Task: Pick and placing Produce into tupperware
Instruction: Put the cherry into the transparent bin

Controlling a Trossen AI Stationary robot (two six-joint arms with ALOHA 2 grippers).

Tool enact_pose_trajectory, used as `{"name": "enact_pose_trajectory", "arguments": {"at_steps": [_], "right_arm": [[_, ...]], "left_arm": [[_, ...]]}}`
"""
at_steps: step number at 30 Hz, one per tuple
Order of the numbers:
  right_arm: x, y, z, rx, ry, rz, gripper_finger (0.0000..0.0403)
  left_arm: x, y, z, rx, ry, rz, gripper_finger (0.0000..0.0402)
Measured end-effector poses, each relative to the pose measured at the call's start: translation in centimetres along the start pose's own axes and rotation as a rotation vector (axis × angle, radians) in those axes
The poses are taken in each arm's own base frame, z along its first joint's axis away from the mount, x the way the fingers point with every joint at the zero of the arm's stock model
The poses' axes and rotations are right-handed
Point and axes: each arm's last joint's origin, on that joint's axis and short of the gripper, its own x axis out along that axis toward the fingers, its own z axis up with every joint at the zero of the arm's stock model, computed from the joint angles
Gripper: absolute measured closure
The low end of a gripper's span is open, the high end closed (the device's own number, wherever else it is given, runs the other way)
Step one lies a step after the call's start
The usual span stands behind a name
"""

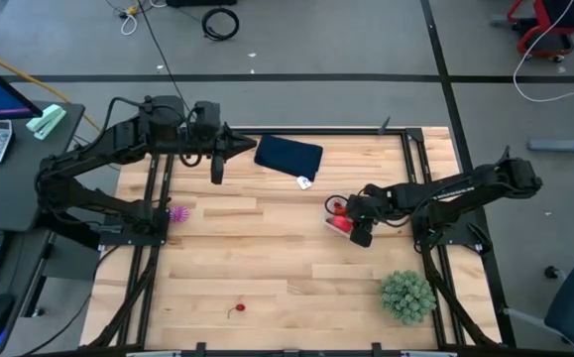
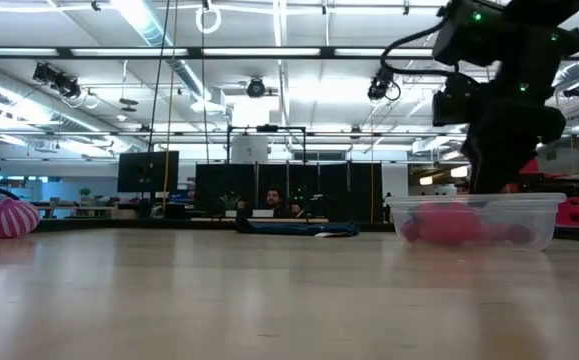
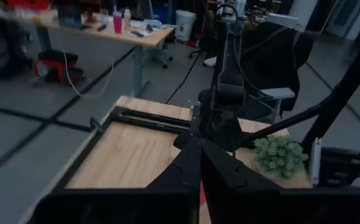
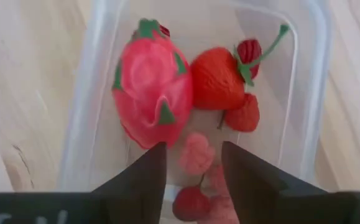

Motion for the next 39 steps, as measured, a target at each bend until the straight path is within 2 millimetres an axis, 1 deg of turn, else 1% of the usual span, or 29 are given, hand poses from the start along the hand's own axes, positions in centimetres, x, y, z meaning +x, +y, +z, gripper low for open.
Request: {"name": "enact_pose_trajectory", "arguments": {"at_steps": [2,5,8,10,13,16,20,22,26,30,33,35,39], "right_arm": [[-0.1,0.1,0.3,-0.004,-0.028,0.013,0.0231],[-0.9,0.5,1.3,0.002,-0.075,0.032,0.0223],[-1.8,0.9,2.6,0.009,-0.139,0.057,0.0222],[-2.4,1.1,3.5,-0.008,-0.195,0.078,0.0223],[-3.1,1.5,4.6,-0.049,-0.279,0.102,0.0226],[-3.4,1.7,5.3,-0.074,-0.341,0.118,0.0228],[-3.4,1.8,5.3,-0.088,-0.351,0.118,0.0229],[-3.4,1.8,5.3,-0.092,-0.352,0.118,0.0228],[-3.4,1.8,5.4,-0.106,-0.353,0.114,0.0229],[-3.4,1.7,5.4,-0.128,-0.365,0.073,0.0229],[-3.4,1.6,5.4,-0.126,-0.367,0.068,0.0229],[-3.4,1.6,5.4,-0.128,-0.366,0.067,0.023],[-3.4,1.6,5.4,-0.128,-0.366,0.067,0.023]], "left_arm": [[0.0,0.0,-0.2,-0.047,0.023,0.004,0.0393],[0.0,-0.2,-1.1,-0.068,0.108,0.005,0.0394],[0.9,-1.0,-3.0,-0.08,0.236,-0.017,0.039],[1.5,-1.8,-5.1,-0.093,0.357,-0.038,0.0384],[2.6,-3.7,-8.2,-0.117,0.468,-0.094,0.038],[2.9,-5.8,-11.8,-0.169,0.595,-0.128,0.0386],[2.4,-8.4,-16.9,-0.242,0.748,-0.092,0.0397],[1.8,-9.7,-19.0,-0.275,0.81,-0.094,0.0394],[0.6,-11.8,-22.8,-0.325,0.846,-0.076,0.0382],[0.1,-13.4,-26.1,-0.383,0.843,-0.121,0.0389],[0.1,-14.7,-27.5,-0.393,0.826,-0.19,0.0396],[0.2,-15.4,-28.4,-0.378,0.838,-0.205,0.0396],[0.8,-16.5,-30.4,-0.336,0.879,-0.199,0.0377]]}}
